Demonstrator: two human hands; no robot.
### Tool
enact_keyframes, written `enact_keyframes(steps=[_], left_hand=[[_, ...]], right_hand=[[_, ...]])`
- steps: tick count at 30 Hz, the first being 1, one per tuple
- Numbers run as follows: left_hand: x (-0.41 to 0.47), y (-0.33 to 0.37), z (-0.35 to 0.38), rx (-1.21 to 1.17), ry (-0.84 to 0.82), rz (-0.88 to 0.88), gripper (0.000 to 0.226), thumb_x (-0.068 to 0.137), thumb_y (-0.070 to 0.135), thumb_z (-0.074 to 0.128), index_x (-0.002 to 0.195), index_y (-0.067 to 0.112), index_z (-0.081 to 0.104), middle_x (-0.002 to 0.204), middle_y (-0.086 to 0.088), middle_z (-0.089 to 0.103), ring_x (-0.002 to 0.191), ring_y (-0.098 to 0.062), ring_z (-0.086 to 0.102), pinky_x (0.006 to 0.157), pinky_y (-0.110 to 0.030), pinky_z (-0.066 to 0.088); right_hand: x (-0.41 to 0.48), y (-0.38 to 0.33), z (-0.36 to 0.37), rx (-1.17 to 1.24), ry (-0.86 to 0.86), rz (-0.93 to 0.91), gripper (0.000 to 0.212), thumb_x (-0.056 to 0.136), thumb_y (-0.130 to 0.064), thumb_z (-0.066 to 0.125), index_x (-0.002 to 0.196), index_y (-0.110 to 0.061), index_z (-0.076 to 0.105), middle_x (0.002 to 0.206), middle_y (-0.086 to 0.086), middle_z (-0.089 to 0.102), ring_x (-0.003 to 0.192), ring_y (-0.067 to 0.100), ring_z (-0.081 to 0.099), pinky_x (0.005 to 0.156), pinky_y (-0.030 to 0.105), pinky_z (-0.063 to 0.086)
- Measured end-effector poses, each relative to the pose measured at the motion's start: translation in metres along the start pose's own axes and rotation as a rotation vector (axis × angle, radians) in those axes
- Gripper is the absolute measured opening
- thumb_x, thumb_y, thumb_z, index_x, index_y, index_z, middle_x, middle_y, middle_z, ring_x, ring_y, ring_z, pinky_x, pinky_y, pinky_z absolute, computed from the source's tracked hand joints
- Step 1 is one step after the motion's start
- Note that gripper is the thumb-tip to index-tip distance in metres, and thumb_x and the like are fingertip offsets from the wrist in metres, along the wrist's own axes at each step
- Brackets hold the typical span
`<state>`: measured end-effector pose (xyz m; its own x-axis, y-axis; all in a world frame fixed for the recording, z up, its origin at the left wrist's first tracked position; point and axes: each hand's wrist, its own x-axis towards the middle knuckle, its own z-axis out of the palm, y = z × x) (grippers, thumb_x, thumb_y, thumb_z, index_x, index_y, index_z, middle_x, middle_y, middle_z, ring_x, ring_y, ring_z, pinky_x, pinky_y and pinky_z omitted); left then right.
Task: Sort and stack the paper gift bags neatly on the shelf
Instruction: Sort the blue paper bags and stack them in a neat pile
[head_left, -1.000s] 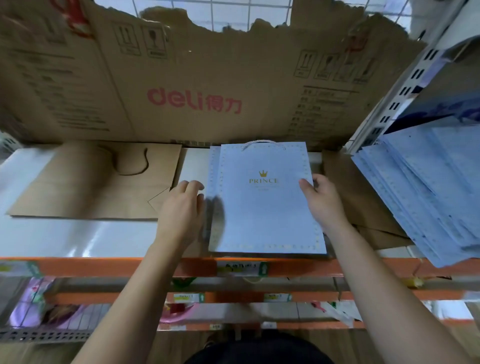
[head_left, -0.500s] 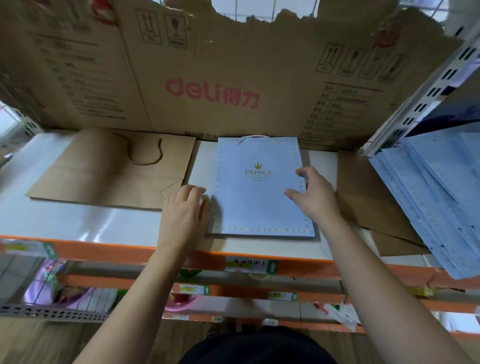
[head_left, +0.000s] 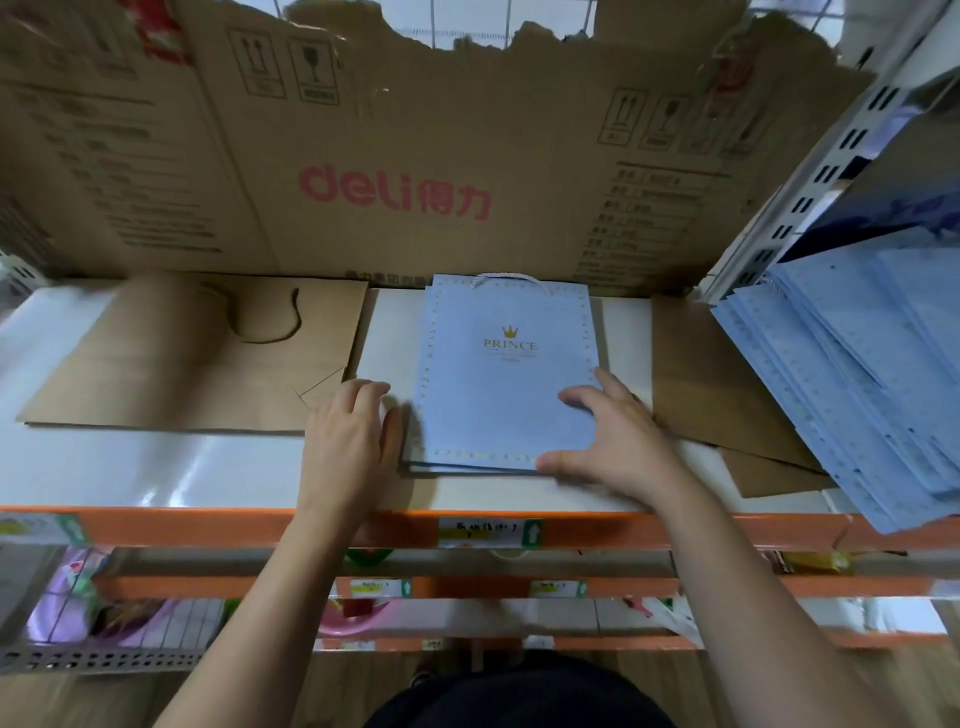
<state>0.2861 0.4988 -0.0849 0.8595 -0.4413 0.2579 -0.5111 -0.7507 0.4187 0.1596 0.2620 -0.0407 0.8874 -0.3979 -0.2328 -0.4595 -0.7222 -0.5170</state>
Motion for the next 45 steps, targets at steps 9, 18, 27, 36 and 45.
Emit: enact_keyframes(steps=[9,18,27,36,45], left_hand=[[-0.002,0.0,0.0,-0.012,0.007,0.033,0.033,0.1,0.029,0.041,0.115,0.006,0.059,0.118,-0.012,0.06,0.104,-0.029,0.057,0.085,-0.042,0.045],[-0.001,-0.004,0.002,-0.003,-0.035,0.072,0.038,0.096,0.033,0.035,0.116,0.01,0.058,0.122,-0.009,0.058,0.109,-0.027,0.055,0.091,-0.042,0.042],[0.028,0.043,0.009,0.032,-0.023,0.323,0.028,0.097,0.026,0.049,0.119,0.013,0.059,0.123,-0.009,0.06,0.109,-0.031,0.056,0.092,-0.044,0.04],[0.033,0.18,0.046,-0.036,-0.086,0.571,0.035,0.096,0.034,0.041,0.117,0.013,0.06,0.119,-0.009,0.061,0.104,-0.033,0.058,0.087,-0.044,0.041],[0.004,0.341,0.102,-0.111,-0.099,0.602,0.04,0.093,0.038,0.04,0.119,0.014,0.06,0.117,-0.008,0.062,0.105,-0.034,0.058,0.083,-0.045,0.044]], right_hand=[[-0.008,0.0,-0.001,-0.056,-0.041,-0.042,0.087,0.067,-0.035,0.085,0.142,-0.034,0.041,0.162,-0.001,0.009,0.146,0.019,0.015,0.113,0.031,0.023],[-0.004,0.005,0.004,0.0,-0.023,-0.055,0.081,0.067,-0.029,0.086,0.139,-0.031,0.049,0.161,-0.004,0.016,0.145,0.016,0.021,0.113,0.031,0.025],[-0.025,0.013,-0.012,0.119,0.247,-0.076,0.048,0.09,-0.038,0.063,0.135,-0.024,0.052,0.142,-0.006,0.045,0.123,0.008,0.045,0.104,0.028,0.039],[-0.084,0.096,-0.072,0.259,0.739,-0.015,0.024,0.089,-0.012,0.064,0.113,-0.015,0.068,0.106,-0.006,0.065,0.103,0.012,0.062,0.09,0.028,0.052],[-0.133,0.246,-0.16,0.184,0.829,0.088,0.02,0.091,-0.015,0.064,0.11,-0.011,0.069,0.106,0.002,0.068,0.097,0.017,0.063,0.088,0.033,0.052]])
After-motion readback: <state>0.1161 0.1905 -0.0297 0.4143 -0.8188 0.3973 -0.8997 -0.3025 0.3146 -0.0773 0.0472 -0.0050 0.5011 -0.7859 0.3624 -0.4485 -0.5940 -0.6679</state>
